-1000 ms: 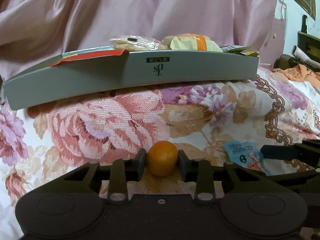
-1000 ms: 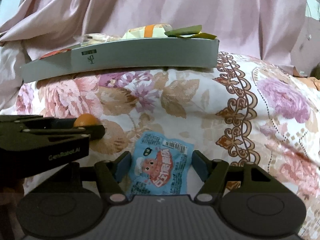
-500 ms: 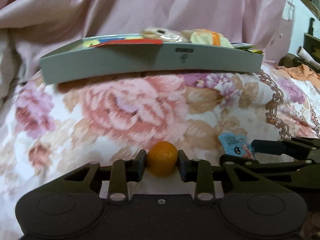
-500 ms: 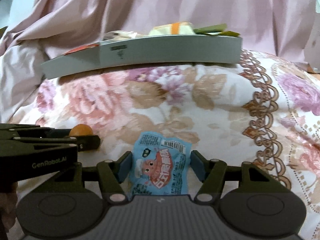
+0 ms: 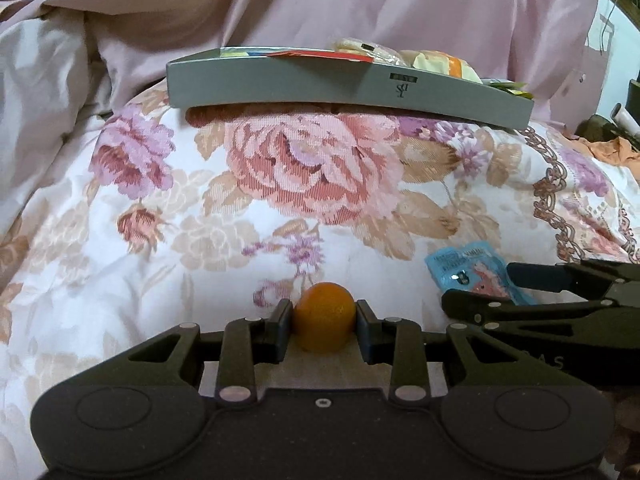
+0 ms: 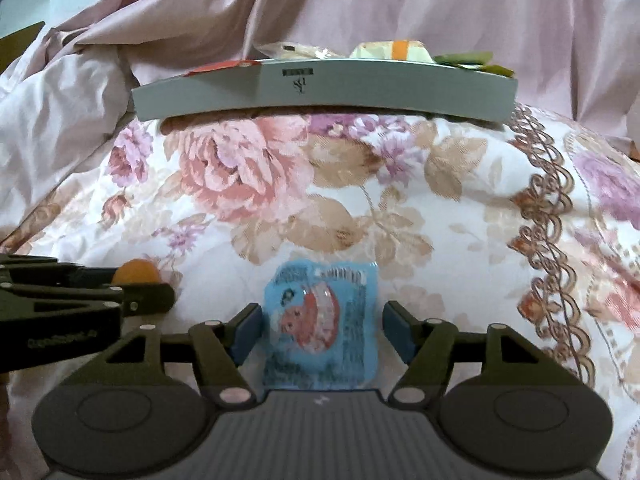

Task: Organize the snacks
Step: 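Lift both candies and carry them over the grey tray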

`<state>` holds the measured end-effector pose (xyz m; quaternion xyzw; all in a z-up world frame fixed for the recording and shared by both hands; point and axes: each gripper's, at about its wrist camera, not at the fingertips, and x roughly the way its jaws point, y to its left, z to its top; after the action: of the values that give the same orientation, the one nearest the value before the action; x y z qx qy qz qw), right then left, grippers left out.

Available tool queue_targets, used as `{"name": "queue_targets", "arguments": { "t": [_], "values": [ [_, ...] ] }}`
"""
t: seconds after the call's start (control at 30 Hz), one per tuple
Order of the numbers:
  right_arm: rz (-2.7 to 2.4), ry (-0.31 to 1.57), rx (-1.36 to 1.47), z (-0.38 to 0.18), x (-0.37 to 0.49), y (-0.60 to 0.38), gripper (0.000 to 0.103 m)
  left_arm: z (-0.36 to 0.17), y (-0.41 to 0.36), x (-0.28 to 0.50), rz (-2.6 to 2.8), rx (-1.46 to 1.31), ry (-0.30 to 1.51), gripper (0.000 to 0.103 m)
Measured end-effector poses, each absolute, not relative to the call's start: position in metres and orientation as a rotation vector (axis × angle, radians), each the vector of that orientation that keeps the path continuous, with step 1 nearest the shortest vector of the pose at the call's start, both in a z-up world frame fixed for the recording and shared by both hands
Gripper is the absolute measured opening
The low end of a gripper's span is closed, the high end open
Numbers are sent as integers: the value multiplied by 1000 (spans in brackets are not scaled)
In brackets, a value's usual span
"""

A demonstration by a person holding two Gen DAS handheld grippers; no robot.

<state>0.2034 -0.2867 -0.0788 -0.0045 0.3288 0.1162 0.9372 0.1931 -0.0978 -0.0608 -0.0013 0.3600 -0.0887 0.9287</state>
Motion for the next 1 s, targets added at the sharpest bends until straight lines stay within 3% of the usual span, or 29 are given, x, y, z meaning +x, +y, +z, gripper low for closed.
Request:
{"name": "queue_targets", "arguments": {
  "t": [0.13,0.2,0.57,0.77,0.87,1.0],
  "values": [
    [231,672,3,-80,201,-288,69,-59,-96,184,-181,-9,739,35],
    [232,664,1,-81,198,-287,62,-57,-95,180,-179,-12,734,35],
    [213,599,-107,-78,185,-275,58,-34,-94,166,-181,-8,677,35],
    [214,510,-146,-65,174,-271,37,-25,-96,163,-181,-6,655,35],
    [213,522,-137,-66,176,-273,38,-24,-98,161,-185,2,654,35],
    [226,559,-70,-68,181,-280,50,-26,-96,159,-179,4,661,35]
  ]
}}
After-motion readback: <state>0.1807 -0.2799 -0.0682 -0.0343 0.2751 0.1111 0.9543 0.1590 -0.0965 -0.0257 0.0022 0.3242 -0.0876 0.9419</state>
